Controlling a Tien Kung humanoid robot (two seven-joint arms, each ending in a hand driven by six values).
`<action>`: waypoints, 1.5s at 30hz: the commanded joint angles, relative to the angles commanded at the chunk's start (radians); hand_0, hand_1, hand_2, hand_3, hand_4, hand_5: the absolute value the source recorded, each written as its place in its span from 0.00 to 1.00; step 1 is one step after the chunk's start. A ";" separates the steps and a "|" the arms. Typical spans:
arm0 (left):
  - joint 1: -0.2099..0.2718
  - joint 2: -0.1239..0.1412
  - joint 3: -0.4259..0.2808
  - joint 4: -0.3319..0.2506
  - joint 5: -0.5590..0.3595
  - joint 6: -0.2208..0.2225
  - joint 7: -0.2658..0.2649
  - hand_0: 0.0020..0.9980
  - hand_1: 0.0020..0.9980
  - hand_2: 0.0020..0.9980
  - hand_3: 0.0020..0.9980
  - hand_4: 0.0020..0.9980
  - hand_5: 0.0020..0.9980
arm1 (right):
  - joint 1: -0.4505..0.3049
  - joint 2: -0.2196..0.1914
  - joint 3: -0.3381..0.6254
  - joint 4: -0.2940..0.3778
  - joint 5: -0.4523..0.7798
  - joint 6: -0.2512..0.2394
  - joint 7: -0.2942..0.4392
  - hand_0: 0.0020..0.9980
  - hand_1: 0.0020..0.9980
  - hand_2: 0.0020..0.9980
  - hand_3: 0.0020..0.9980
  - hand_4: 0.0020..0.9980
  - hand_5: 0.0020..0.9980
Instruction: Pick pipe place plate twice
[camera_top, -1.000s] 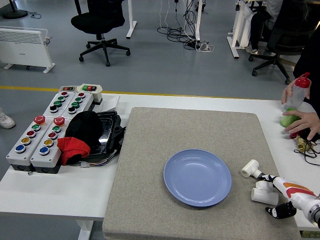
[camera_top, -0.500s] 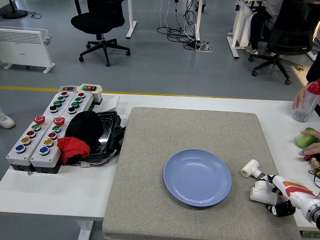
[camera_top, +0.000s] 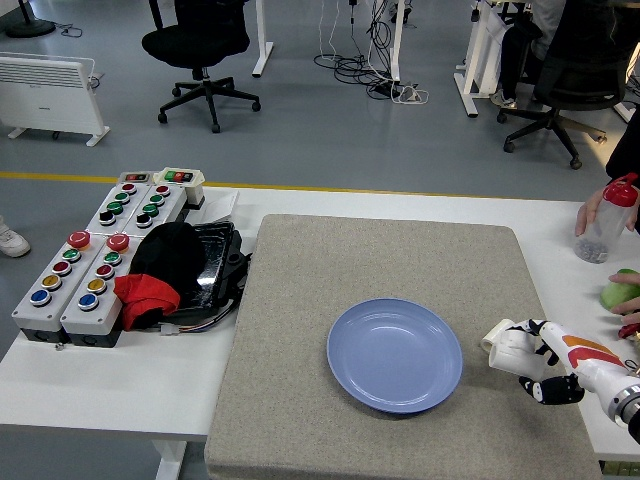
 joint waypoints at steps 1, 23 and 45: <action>0.000 0.000 0.000 0.000 0.000 0.000 0.000 0.72 0.77 0.73 0.69 0.42 1.00 | 0.004 0.001 -0.002 0.000 0.001 -0.001 0.001 0.49 0.53 0.51 0.68 0.54 0.12; 0.002 0.000 0.020 0.000 -0.027 0.002 0.000 0.72 0.76 0.73 0.69 0.42 1.00 | 0.417 0.124 -0.428 -0.264 0.138 0.000 0.039 0.54 0.58 0.56 0.69 0.54 0.13; 0.008 -0.002 0.013 -0.002 -0.014 0.003 0.005 0.72 0.77 0.73 0.69 0.42 1.00 | 0.492 0.190 -0.524 -0.410 0.150 -0.004 0.114 0.98 0.93 1.00 1.00 0.83 0.30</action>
